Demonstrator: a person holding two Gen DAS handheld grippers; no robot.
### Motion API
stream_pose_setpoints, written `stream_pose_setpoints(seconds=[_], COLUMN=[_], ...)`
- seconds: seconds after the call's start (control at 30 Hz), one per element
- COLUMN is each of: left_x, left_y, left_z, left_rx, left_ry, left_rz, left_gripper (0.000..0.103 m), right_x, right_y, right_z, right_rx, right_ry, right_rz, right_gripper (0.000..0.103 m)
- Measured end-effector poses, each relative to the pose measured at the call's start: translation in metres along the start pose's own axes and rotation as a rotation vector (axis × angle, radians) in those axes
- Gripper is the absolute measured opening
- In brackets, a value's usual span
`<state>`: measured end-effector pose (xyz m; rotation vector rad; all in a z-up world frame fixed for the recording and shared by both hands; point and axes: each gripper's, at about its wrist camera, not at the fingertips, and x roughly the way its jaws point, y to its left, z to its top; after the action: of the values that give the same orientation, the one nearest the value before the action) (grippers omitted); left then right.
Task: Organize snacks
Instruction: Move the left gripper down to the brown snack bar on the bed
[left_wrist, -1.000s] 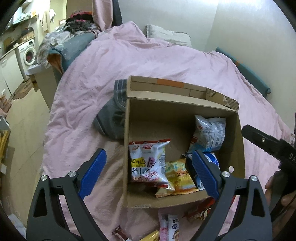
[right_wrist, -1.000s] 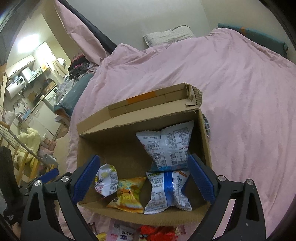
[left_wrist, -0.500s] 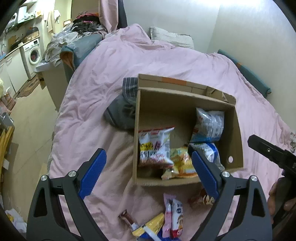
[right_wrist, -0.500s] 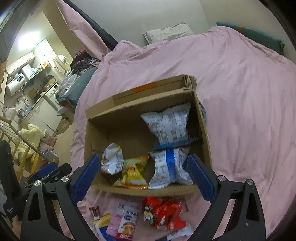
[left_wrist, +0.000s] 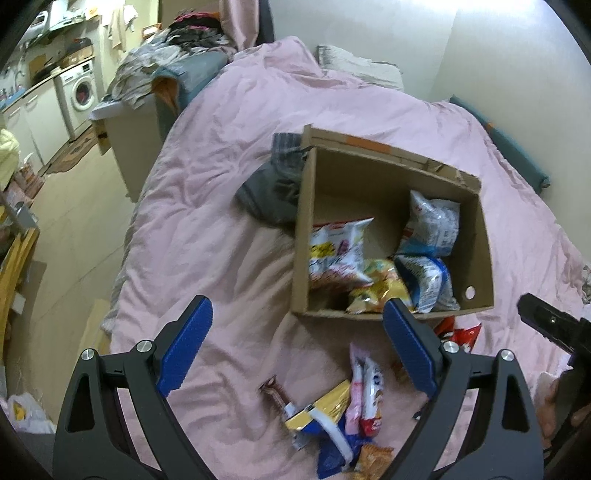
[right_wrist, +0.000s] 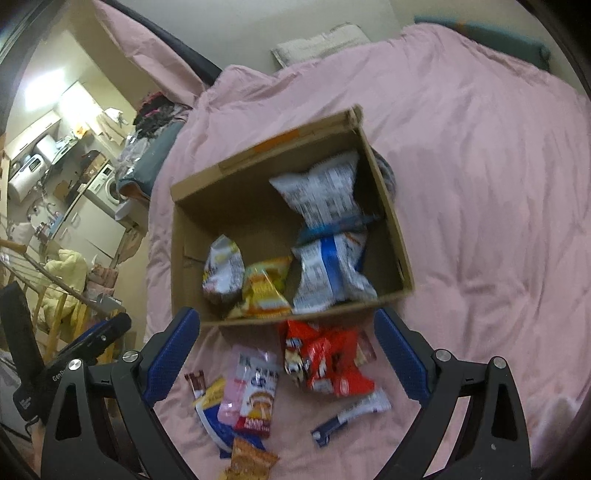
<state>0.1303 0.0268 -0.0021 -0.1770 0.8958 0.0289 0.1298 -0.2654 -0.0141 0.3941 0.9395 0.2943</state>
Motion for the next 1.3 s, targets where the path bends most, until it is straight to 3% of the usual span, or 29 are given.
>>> stream_pose_setpoints(seconds=[0.2,0.3,0.43,0.5,0.67,0.83,1.13,1.3], left_x=[0.01,0.027,0.053,0.065,0.084,0.102,0.129,0.129], left_y=[0.027,0.041,0.055,0.056,0.044,0.03,0.02,0.012], left_z=[-0.015,-0.025,-0.044,-0.053,-0.067,-0.071,-0.082,-0.085], left_rx=[-0.104,-0.156,-0.231,-0.248,-0.243,-0.229,-0.174,-0.114], left_ry=[0.09,0.18,0.312,0.375,0.464,0.509,0.57,0.567], left_rz=[-0.017,-0.016,-0.024,-0.025,-0.051,-0.029,0.054,0.071], left_gripper=[0.092,0.091,0.072,0.069,0.052,0.037,0.036,0.019], right_x=[0.002,0.004,0.004,0.005,0.006,0.004,-0.004,-0.004], right_y=[-0.014,-0.018,-0.023,-0.024,-0.03,-0.037,-0.049,-0.052], right_z=[-0.011,-0.013,-0.019,-0.022,-0.024,-0.026,-0.025,-0.024], right_rx=[0.056,0.06,0.062,0.052,0.048,0.054,0.081,0.1], right_ry=[0.036,0.044,0.055,0.062,0.069,0.075,0.063,0.067], right_rz=[0.002,-0.013,-0.027,-0.042,-0.06,-0.066,-0.067,-0.062], right_gripper=[0.098,0.098,0.098,0.098,0.098,0.098,0.098,0.098])
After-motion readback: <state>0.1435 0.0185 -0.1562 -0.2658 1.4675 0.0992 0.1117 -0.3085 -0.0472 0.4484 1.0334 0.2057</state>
